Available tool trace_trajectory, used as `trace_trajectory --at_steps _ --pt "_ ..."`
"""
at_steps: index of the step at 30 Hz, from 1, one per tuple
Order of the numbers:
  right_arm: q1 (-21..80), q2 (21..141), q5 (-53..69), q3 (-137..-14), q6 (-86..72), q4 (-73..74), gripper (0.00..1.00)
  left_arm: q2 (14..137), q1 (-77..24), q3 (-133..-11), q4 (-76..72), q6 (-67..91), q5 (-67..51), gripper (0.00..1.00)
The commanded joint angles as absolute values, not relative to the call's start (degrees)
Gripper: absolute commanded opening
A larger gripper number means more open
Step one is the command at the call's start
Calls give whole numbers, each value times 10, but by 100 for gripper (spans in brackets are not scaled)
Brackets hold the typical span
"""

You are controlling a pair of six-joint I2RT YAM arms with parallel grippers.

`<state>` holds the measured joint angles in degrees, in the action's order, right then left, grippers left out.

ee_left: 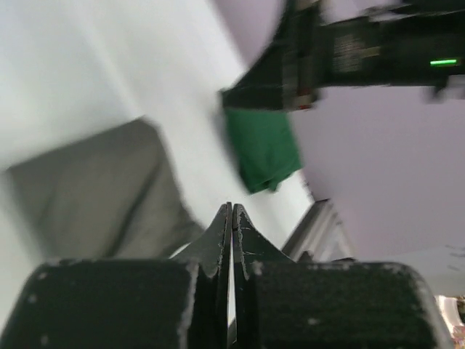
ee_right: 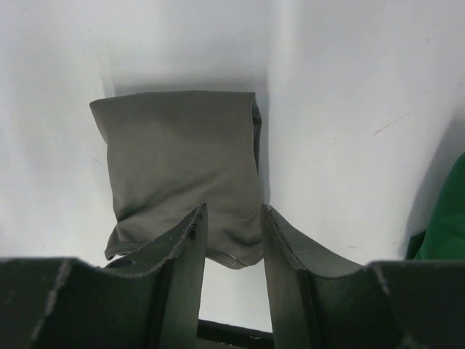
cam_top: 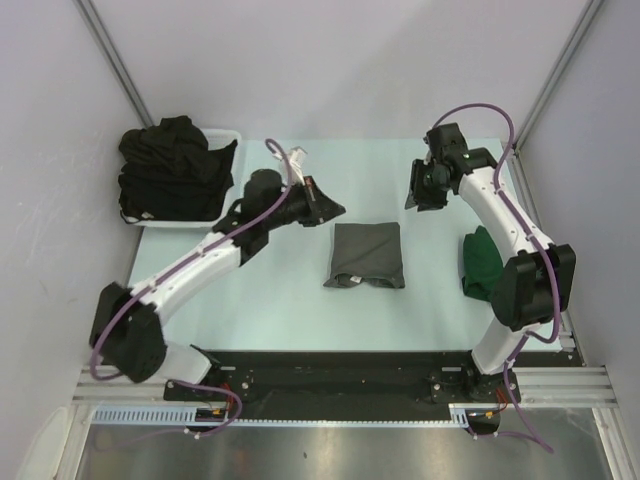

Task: Fold and stack the t-shirts
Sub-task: Smooth out wrinkles on the folded tshirt

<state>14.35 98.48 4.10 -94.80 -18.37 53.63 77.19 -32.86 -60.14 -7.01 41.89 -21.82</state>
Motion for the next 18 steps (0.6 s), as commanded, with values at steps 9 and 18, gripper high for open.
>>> trace_trajectory --at_steps 9,18 --pt "158 1000 40 -940 -188 506 40 990 -342 -771 206 290 -169 0" --pt "158 1009 52 -937 -192 504 41 1020 -390 -799 290 248 -193 0"
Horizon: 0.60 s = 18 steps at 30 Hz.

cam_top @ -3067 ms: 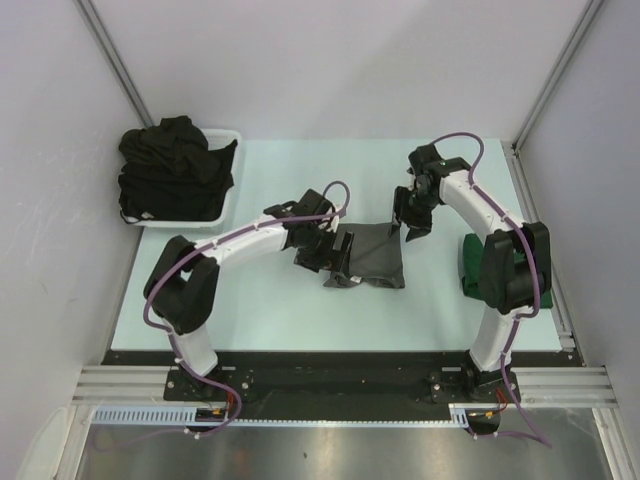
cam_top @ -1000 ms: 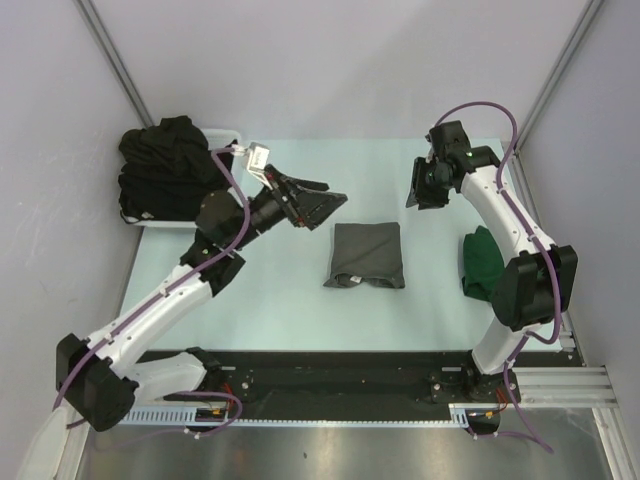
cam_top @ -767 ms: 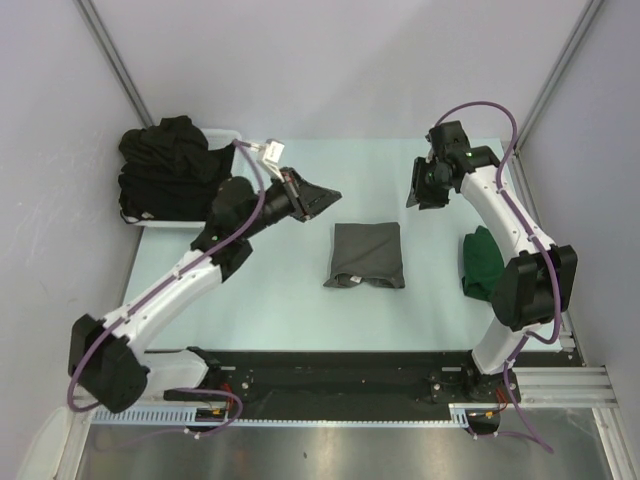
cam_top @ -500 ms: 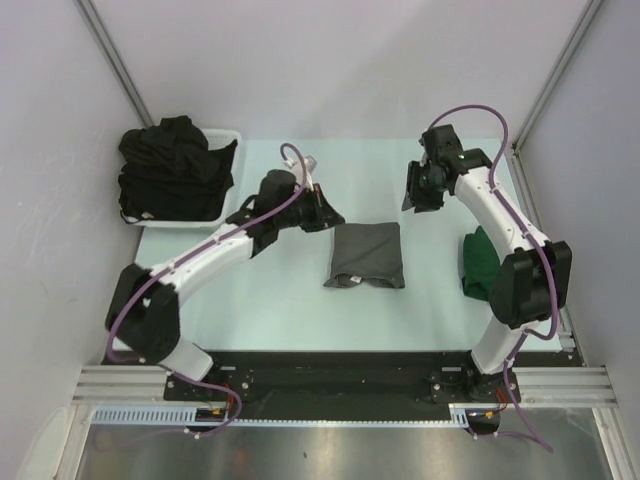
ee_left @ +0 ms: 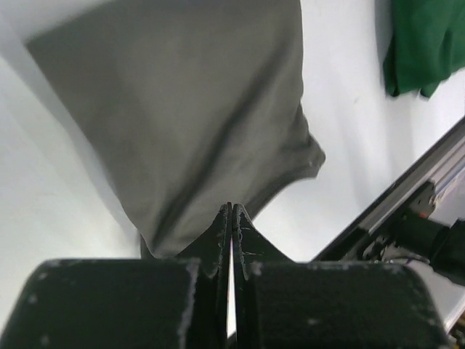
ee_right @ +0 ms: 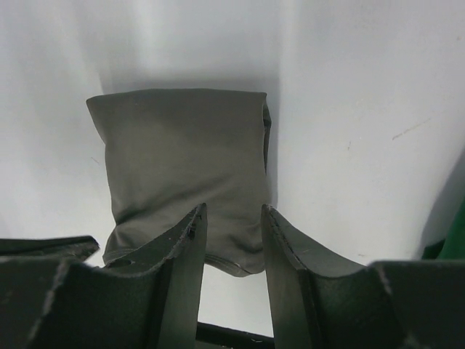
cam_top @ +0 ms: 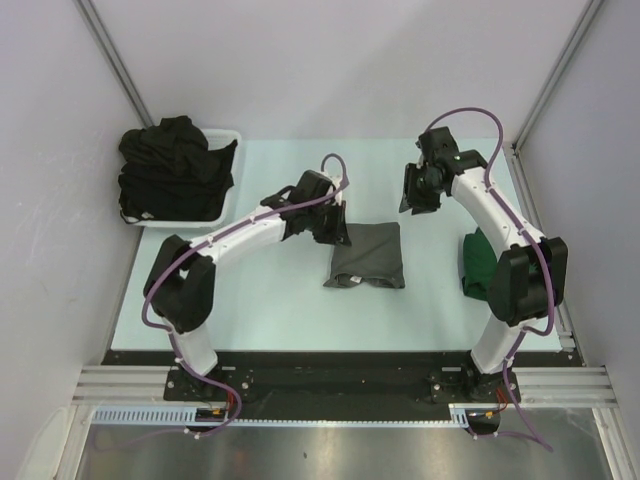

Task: Fold and stack the t-shirts
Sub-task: Smooth out wrinkles on the folded tshirt

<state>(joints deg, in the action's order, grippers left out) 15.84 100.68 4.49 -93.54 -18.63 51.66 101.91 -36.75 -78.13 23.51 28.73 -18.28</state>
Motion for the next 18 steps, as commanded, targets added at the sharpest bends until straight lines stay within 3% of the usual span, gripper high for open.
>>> trace_trajectory --at_steps 1,18 --pt "158 1011 53 -936 -192 502 41 1019 -402 -798 298 244 -183 0" --pt "161 984 70 -902 -200 475 41 1011 -429 -741 288 225 -113 0"
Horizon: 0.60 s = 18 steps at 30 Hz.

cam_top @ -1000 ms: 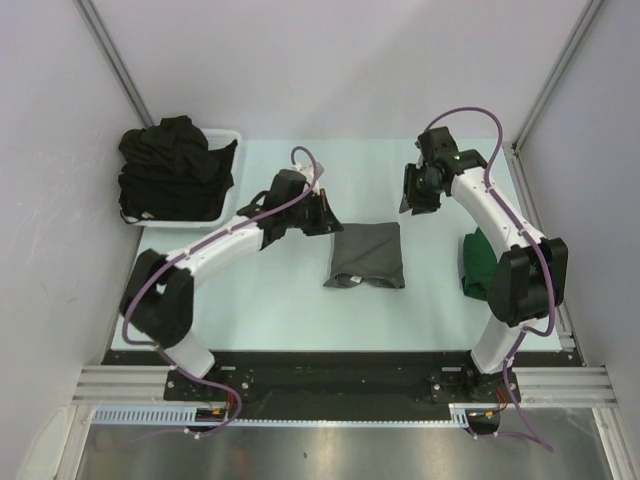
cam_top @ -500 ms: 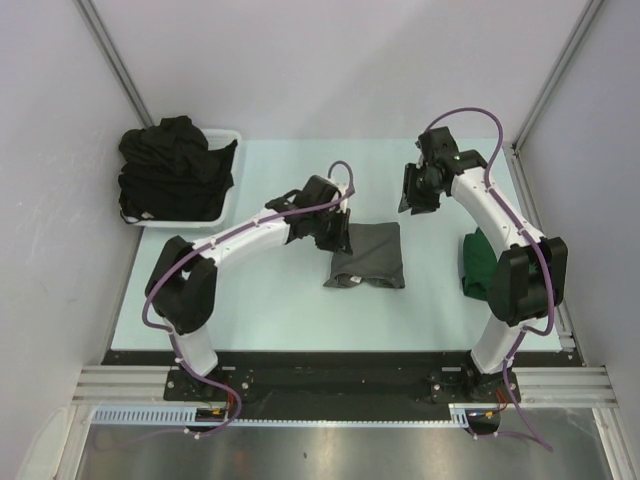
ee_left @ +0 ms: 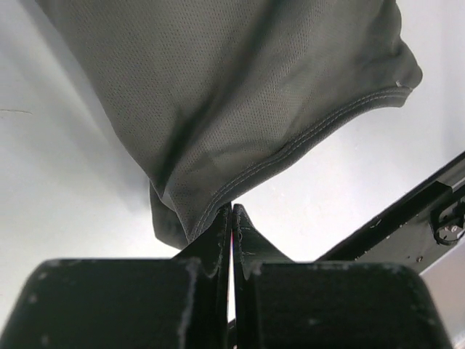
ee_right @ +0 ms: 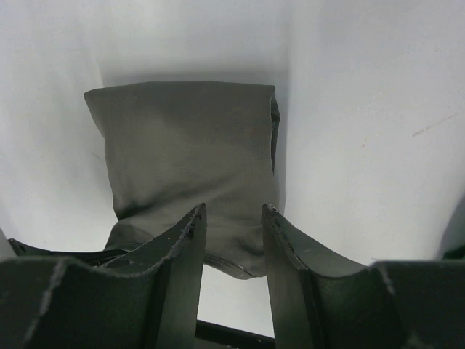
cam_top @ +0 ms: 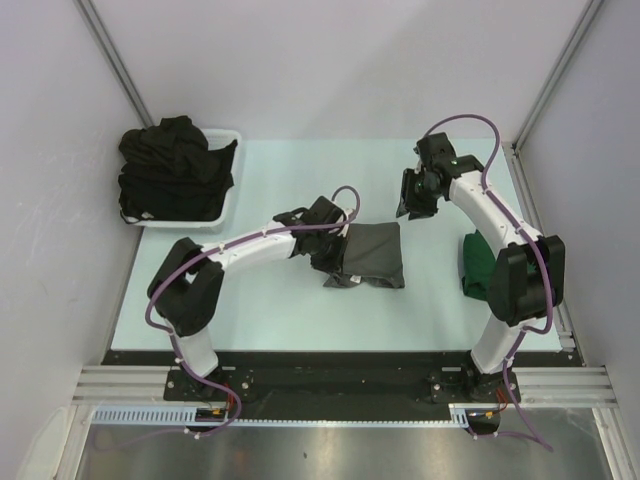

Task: Fold and stack the t-shirts
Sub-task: Smooth out wrinkles on the folded tshirt

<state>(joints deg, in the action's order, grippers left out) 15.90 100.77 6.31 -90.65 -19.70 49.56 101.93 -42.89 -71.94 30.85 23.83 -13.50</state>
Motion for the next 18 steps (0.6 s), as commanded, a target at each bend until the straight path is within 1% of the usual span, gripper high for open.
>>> trace_trajectory --at_steps 1,10,18 --pt "161 984 70 -901 -199 479 41 1017 -429 -749 291 224 -117 0" --pt "159 981 70 -903 -199 483 41 1034 -429 -823 314 221 -149 0" --pt "158 982 72 -897 -198 483 42 1054 -430 -808 316 219 -138 0"
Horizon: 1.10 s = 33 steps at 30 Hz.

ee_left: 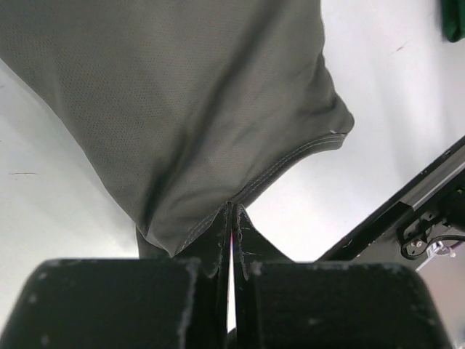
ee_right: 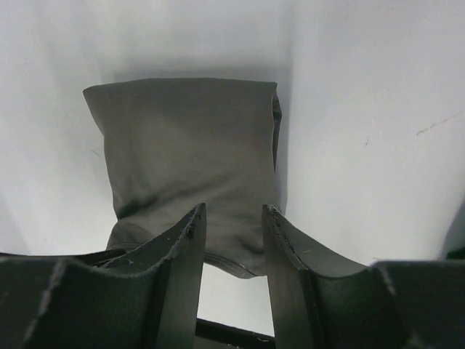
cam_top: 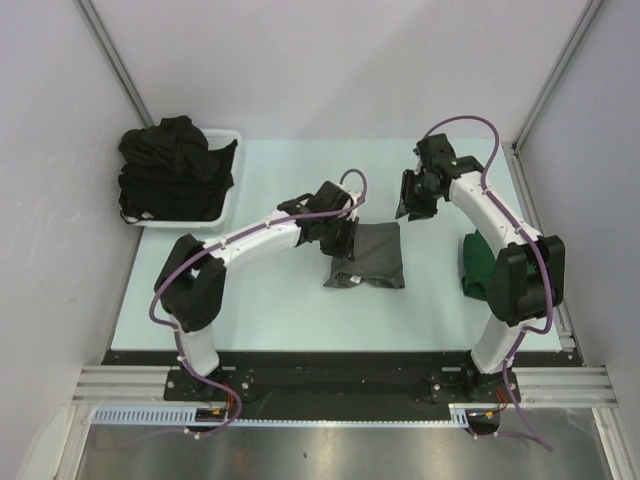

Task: Fold and stack the t-shirts
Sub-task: Smooth out wrinkles on the folded tshirt

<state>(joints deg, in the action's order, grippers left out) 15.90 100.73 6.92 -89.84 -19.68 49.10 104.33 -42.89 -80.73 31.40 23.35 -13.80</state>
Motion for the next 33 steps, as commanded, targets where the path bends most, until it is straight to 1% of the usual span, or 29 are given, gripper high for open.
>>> trace_trajectory --at_steps 1,11,24,33 --pt "159 982 72 -896 -197 483 42 1055 -430 -804 315 219 -133 0" --pt "157 983 76 -891 -196 480 42 1075 -436 -797 337 214 -141 0" --pt "157 1001 110 -905 -209 486 43 1063 -451 -773 389 191 -159 0" --pt "158 1020 144 -915 -212 495 44 1062 -455 -747 372 200 -160 0"
